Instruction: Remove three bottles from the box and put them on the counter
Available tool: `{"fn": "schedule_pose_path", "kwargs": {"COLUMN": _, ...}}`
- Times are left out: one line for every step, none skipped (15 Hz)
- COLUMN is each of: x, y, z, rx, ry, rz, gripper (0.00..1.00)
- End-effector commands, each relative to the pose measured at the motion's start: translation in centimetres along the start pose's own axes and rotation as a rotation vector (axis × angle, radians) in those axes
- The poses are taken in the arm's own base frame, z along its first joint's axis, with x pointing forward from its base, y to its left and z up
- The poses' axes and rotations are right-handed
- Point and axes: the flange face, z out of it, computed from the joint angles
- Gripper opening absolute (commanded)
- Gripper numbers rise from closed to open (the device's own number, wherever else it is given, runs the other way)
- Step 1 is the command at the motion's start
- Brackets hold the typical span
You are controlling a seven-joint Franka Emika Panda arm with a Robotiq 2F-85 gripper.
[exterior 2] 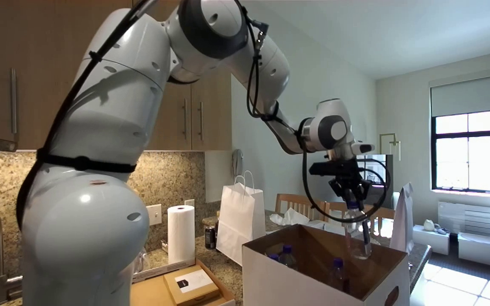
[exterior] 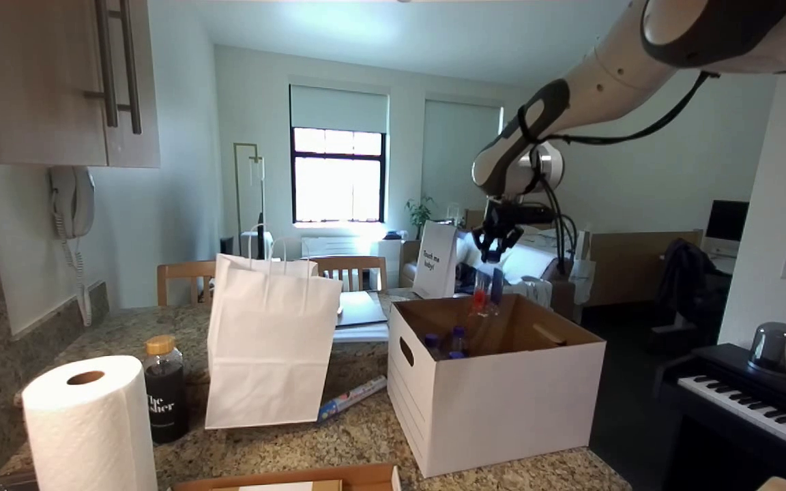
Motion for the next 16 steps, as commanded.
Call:
{"fn": "schedule_pose_path", "kwargs": {"x": -2.3, "y": -1.8, "z": -8.3, "rx": -0.046, "ry": 0.038, "rz": -0.139, "gripper": 0.15}}
{"fn": "schedule_pose_path", "kwargs": {"x": -2.8, "y": -3.0, "z": -10.6, "rx": -0.042, "ry": 0.063, "rz": -0.193, "gripper": 0.15}}
{"fn": "schedule_pose_path", "kwargs": {"x": -3.3, "y": -4.4, "z": -12.8, "rx": -0.023, "ry": 0.093, "rz": -0.245, "gripper": 0.15}}
{"fn": "schedule_pose_path", "kwargs": {"x": -4.1, "y": -5.8, "z": -15.0, "rx": 0.009, "ry": 0.118, "rz": -0.288, "gripper": 0.15}}
{"fn": "schedule_pose_path", "kwargs": {"x": -4.9, "y": -7.2, "z": -17.2, "rx": 0.035, "ry": 0.155, "rz": -0.327, "gripper": 0.14}}
{"fn": "schedule_pose_path", "kwargs": {"x": -6.0, "y": -8.7, "z": -19.2, "rx": 0.062, "ry": 0.173, "rz": -0.374, "gripper": 0.14}}
{"fn": "schedule_pose_path", "kwargs": {"x": -7.1, "y": -10.3, "z": -21.1, "rx": 0.086, "ry": 0.197, "rz": -0.417, "gripper": 0.14}}
{"fn": "schedule_pose_path", "kwargs": {"x": -8.4, "y": -12.2, "z": -22.9, "rx": 0.112, "ry": 0.209, "rz": -0.466, "gripper": 0.14}}
{"fn": "schedule_pose_path", "kwargs": {"x": -9.9, "y": -14.1, "z": -24.6, "rx": 0.138, "ry": 0.218, "rz": -0.515, "gripper": 0.14}}
{"fn": "schedule_pose_path", "kwargs": {"x": -11.4, "y": -16.1, "z": -26.1, "rx": 0.162, "ry": 0.221, "rz": -0.562, "gripper": 0.14}}
{"fn": "schedule_pose_path", "kwargs": {"x": -13.1, "y": -18.4, "z": -27.4, "rx": 0.186, "ry": 0.209, "rz": -0.610, "gripper": 0.14}}
{"fn": "schedule_pose_path", "kwargs": {"x": -14.9, "y": -20.8, "z": -28.8, "rx": 0.217, "ry": 0.198, "rz": -0.655, "gripper": 0.14}}
{"fn": "schedule_pose_path", "kwargs": {"x": -16.7, "y": -23.3, "z": -29.8, "rx": 0.251, "ry": 0.180, "rz": -0.697, "gripper": 0.14}}
{"fn": "schedule_pose_path", "kwargs": {"x": -17.9, "y": -25.4, "z": -30.1, "rx": 0.286, "ry": 0.155, "rz": -0.736, "gripper": 0.15}}
{"fn": "schedule_pose_path", "kwargs": {"x": -19.2, "y": -27.3, "z": -30.3, "rx": 0.321, "ry": 0.132, "rz": -0.778, "gripper": 0.15}}
{"fn": "schedule_pose_path", "kwargs": {"x": -20.2, "y": -28.9, "z": -29.8, "rx": 0.353, "ry": 0.106, "rz": -0.816, "gripper": 0.14}}
